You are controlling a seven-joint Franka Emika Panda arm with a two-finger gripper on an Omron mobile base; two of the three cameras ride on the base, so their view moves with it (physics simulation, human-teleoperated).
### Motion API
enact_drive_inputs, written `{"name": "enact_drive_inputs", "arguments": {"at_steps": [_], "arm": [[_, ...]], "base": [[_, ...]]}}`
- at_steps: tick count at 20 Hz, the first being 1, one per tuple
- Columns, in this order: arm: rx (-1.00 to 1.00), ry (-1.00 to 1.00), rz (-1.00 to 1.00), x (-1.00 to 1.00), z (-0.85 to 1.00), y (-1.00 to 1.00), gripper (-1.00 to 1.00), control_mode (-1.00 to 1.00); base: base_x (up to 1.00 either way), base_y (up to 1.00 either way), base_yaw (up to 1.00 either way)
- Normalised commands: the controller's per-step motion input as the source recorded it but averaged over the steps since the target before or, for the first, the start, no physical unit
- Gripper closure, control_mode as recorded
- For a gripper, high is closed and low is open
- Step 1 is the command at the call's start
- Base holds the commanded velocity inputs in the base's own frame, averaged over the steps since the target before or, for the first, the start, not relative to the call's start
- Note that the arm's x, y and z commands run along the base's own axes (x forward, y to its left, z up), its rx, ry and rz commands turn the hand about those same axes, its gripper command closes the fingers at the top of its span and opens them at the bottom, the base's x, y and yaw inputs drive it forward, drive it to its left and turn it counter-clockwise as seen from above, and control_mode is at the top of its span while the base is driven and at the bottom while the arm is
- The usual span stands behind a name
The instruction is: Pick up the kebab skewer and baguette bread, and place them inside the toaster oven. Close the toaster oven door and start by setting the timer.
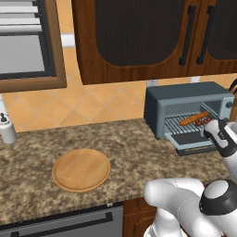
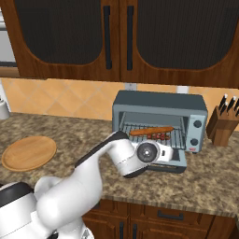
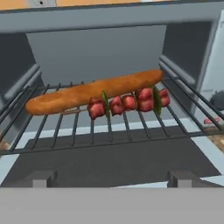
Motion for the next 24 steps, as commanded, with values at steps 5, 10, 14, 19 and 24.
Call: {"name": "enact_drive_inputs", "arguments": {"at_steps": [5,10,14,19,24], "arm": [[-0.03,-0.06,0.13,0.17,0.0,0.0,-1.0,-1.0],[0.0,-0.04,0.04,0.06,-0.09,-0.13,-1.0,-1.0],[0.0,-0.03,0.0,0.06,-0.08,-0.11,-1.0,-1.0],[0.0,-0.01,0.0,0.18,-0.04,-0.02,-1.0,-1.0],[0.0,0.0,0.0,0.18,-0.01,0.0,-1.0,-1.0]], "base": [[0.0,0.0,0.0],[0.0,0.0,0.0],[0.0,0.0,0.0],[0.0,0.0,0.0],[0.0,0.0,0.0]]}}
